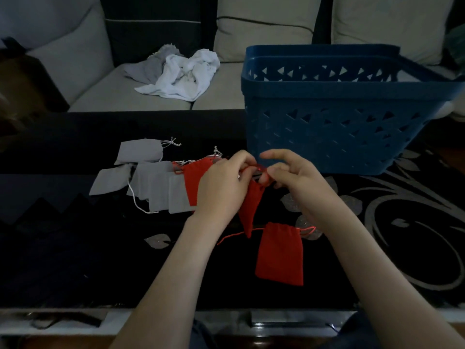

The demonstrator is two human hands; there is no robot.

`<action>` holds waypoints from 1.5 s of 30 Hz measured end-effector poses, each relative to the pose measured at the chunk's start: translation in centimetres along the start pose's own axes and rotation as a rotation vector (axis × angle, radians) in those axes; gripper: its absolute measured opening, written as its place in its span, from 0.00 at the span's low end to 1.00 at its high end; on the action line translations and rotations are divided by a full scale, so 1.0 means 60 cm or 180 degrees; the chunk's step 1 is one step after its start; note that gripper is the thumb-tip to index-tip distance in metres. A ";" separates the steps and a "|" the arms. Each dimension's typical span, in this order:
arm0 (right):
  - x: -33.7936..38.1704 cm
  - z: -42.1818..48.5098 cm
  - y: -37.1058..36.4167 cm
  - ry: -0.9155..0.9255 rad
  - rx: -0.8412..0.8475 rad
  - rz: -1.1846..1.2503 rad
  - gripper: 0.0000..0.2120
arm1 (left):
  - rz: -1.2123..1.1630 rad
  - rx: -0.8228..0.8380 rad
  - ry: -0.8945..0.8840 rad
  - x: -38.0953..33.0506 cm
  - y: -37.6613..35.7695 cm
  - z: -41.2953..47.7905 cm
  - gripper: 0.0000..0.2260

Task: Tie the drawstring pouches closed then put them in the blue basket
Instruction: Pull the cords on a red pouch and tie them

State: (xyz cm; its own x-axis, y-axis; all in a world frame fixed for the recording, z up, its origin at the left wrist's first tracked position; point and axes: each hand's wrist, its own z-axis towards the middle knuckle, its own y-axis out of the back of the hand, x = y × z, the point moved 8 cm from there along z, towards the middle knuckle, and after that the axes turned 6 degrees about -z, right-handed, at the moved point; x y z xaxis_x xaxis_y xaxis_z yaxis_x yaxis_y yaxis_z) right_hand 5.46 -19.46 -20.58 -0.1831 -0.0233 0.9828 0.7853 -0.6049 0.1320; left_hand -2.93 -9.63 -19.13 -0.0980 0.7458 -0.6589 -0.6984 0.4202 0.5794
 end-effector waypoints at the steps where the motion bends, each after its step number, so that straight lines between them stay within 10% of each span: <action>1: -0.001 0.000 0.000 -0.0026 0.0028 0.0014 0.12 | 0.0010 -0.0170 -0.0154 -0.008 0.006 -0.001 0.03; 16: -0.013 -0.005 0.035 -0.0104 -0.1085 0.0257 0.07 | -0.0439 -0.0155 -0.0408 -0.026 0.000 0.000 0.06; 26: -0.067 0.002 0.075 -0.0892 -0.1826 0.3718 0.16 | -0.0097 -0.0187 0.0600 0.031 0.010 -0.002 0.09; 37: -0.038 0.008 0.049 -0.0630 -0.0771 0.0941 0.09 | -0.1143 0.0125 0.1521 0.066 -0.003 -0.002 0.14; 45: -0.020 -0.001 -0.004 -0.0434 -0.0117 -0.0224 0.06 | -0.1508 0.0306 0.0771 0.000 0.001 0.001 0.08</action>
State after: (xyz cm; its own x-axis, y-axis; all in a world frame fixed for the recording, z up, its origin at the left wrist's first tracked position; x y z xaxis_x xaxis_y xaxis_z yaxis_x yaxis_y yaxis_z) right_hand 5.42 -19.33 -21.78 -0.1530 0.1269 0.9800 0.7508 -0.6299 0.1988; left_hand -2.90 -9.58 -19.06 0.0434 0.3274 -0.9439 -0.6389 0.7354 0.2257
